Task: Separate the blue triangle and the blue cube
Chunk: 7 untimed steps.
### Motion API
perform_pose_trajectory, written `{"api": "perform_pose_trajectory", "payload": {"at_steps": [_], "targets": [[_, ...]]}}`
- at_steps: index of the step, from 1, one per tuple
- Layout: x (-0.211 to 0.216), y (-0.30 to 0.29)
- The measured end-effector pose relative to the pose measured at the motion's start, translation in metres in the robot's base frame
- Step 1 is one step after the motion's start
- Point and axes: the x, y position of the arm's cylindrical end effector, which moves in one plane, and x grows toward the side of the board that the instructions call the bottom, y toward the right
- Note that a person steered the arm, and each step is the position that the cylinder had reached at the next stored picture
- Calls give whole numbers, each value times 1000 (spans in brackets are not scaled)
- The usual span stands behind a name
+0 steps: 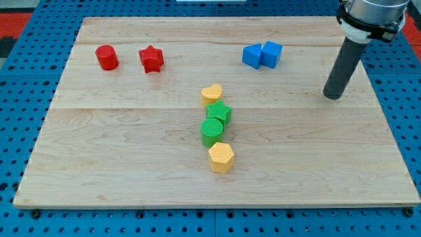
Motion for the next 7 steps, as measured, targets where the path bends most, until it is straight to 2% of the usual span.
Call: {"api": "perform_pose_trajectory", "payload": {"at_steps": [2,3,4,7], "targets": [[-26,-6],[-69,-6],[-93,-21],[-128,-35]]}}
